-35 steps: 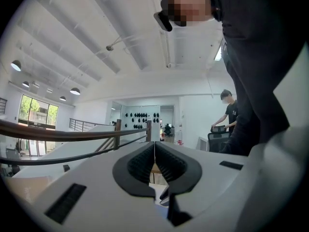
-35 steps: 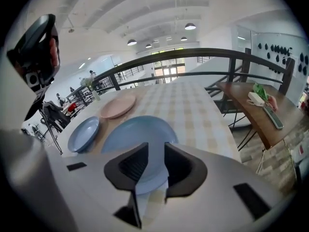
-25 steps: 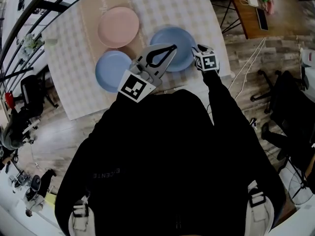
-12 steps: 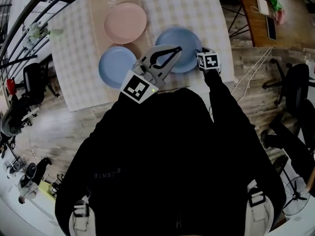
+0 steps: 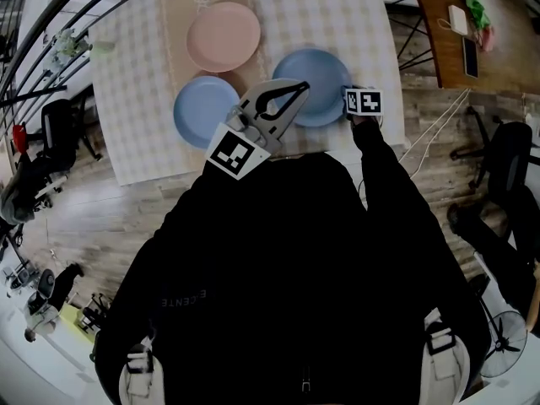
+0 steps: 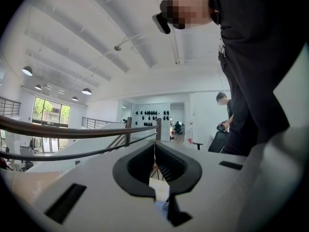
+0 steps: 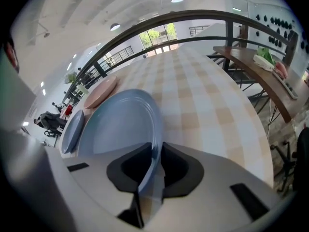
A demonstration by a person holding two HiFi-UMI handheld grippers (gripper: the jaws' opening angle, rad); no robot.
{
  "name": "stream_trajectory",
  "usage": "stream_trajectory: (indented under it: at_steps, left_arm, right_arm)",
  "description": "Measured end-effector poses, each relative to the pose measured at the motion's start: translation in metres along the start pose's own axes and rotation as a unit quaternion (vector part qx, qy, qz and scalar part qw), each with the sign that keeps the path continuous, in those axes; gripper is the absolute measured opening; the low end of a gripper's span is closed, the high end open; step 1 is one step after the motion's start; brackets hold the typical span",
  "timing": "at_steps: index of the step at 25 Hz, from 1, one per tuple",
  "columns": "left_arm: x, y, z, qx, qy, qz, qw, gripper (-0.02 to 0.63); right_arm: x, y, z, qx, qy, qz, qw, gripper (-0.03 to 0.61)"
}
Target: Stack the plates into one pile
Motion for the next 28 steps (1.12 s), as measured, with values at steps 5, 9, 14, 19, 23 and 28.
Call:
stream_trajectory:
  at_steps: [5, 9, 14, 19, 23, 28]
  left_arm:
    - [-0.004, 0.001, -0.005, -0.002, -0.002, 0.000, 1.0000, 0.020]
    - [0.002, -0.001, 0.016, -0.003, -0.004, -0.003, 1.0000, 0.020]
    - [0.000, 0.000, 0.025, -0.007, -0.011, -0.001, 0.9999, 0.020]
    - [-0.017, -0.004, 0.006, -0.015, -0.018, -0.005, 0.9997, 0.020]
    - [0.004, -0.010, 0.063, -0.024, -0.027, 0.001, 0.9993, 0.020]
    - [0.027, -0.011, 0.112, -0.033, -0.049, 0.007, 0.9982, 0.020]
  right_arm:
    - [-0.003, -0.003, 0.005, -0.023, -0.046, -0.057, 0.997, 0.036]
    - [0.016, -0.009, 0.006, -0.042, -0.072, -0.106, 0.991, 0.021]
    - [0.017, -0.009, 0.016, -0.047, -0.076, -0.111, 0.990, 0.025]
    - [-0.015, -0.008, 0.040, -0.061, -0.082, -0.133, 0.986, 0.026]
    - [0.031, -0.025, 0.042, -0.068, -0.088, -0.157, 0.981, 0.026]
    - [0.072, -0.049, 0.036, -0.073, -0.100, -0.155, 0.980, 0.028]
Point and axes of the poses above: the fingertips, and each gripper's own axes: z backward along the fingers, x to its left, y out of its underside, the point moved 6 cm from there along z, backward along the fingers, and after that the axes turned 11 degrees about z, right-handed, at the moved point
